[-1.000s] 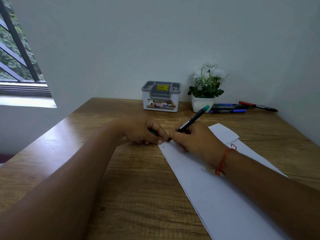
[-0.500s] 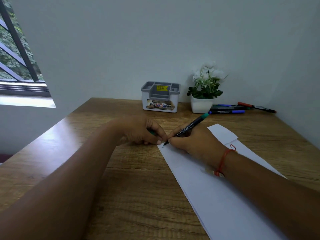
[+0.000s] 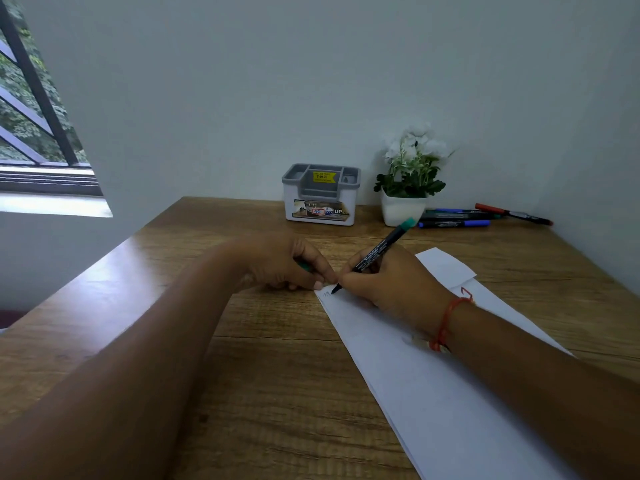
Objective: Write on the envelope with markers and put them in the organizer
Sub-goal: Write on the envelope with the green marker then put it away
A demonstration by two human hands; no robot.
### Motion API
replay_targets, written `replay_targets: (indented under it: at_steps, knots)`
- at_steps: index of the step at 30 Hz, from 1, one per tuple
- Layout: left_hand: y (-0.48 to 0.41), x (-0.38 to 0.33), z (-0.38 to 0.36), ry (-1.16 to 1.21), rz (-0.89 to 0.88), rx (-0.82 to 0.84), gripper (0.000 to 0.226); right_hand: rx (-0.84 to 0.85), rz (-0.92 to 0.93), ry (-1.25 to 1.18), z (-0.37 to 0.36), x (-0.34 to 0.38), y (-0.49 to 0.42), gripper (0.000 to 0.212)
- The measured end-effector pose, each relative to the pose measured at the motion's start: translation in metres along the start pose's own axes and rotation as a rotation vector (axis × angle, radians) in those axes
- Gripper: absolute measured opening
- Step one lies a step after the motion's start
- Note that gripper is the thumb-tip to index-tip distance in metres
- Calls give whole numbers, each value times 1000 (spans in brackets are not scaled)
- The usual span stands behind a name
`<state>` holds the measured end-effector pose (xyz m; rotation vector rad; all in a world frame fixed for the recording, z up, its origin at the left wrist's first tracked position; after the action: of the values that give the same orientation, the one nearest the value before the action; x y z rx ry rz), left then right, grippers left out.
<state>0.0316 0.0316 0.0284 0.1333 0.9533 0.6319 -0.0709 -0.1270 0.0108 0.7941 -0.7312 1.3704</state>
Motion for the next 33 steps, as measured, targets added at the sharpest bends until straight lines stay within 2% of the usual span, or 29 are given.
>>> replay_targets:
  at_steps: [10, 15, 22, 33]
  knots:
    - [0, 0, 0, -10, 4, 4, 23, -46, -38, -36, 1, -2, 0, 11]
    - [0, 0, 0, -9, 4, -11, 21, 11, -12, -12, 0, 1, 1, 8]
    - [1, -1, -1, -22, 1, -6, 21, -74, 6, -9, -1, -2, 1, 9]
    - [0, 1, -1, 21, -5, -14, 21, -11, -17, 3, 2, 2, 1, 8]
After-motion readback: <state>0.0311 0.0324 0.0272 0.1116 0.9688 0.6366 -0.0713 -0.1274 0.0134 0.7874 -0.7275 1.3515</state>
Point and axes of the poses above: each hand's wrist, its own y-axis away from the middle knuckle, its own z-axis out of the back of the hand, x = y × z, the point moved 2 cm from there along -y, towards the middle knuckle, and after that the axes turned 11 degrees about x, right-handed, at the moved point
